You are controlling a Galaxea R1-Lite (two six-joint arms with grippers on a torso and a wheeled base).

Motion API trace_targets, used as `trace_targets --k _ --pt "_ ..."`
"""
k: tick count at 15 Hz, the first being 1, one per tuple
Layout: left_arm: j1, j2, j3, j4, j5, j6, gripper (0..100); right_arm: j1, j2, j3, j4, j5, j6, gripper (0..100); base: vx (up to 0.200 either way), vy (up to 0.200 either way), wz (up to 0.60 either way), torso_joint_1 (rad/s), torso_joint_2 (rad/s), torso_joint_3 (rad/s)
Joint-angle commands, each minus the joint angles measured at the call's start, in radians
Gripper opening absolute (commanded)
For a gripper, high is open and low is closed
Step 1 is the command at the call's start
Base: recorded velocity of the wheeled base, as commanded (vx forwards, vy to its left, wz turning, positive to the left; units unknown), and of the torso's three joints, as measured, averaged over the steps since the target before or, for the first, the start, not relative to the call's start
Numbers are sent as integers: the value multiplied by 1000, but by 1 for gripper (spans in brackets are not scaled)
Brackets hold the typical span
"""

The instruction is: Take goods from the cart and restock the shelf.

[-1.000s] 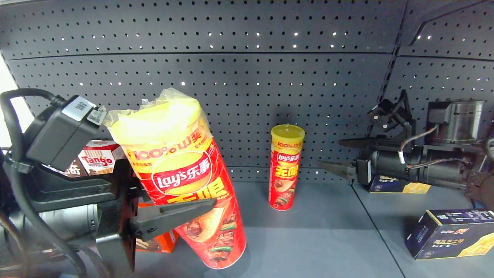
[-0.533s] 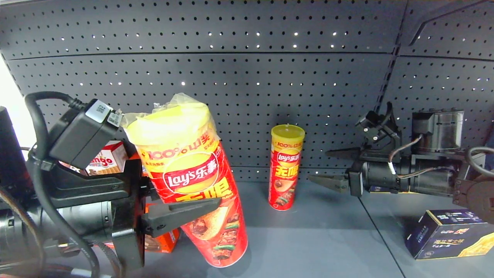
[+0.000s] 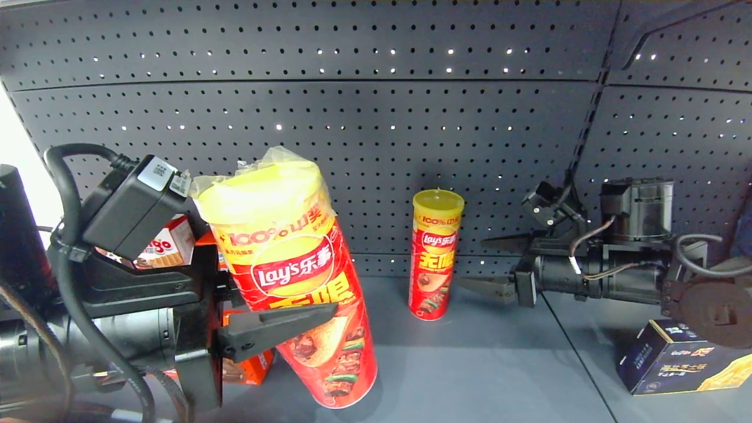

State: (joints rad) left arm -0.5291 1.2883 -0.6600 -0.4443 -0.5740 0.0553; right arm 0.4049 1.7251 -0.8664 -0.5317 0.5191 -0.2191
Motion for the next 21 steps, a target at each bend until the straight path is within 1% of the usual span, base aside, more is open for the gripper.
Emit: trace_targets --k 1,5,11,13,17,21 --pt "0 0 -3 -1 0 0 0 8 28 -3 -2 4 0 100 0 0 0 0 0 0" --pt "0 11 -4 -1 3 0 0 40 100 -11 -44 4 0 100 0 0 0 0 0 0" --pt "0 13 -4 -1 2 0 0 38 183 -49 -65 4 0 100 0 0 0 0 0 0" --pt "1 25 -4 -2 2 0 0 40 226 -80 -65 2 1 100 0 0 0 0 0 0" --pt "28 26 -4 -2 -1 1 0 40 274 -120 -65 -4 7 100 0 0 0 0 0 0" --pt "28 37 -4 -4 -1 1 0 40 304 -146 -65 -2 9 100 0 0 0 0 0 0"
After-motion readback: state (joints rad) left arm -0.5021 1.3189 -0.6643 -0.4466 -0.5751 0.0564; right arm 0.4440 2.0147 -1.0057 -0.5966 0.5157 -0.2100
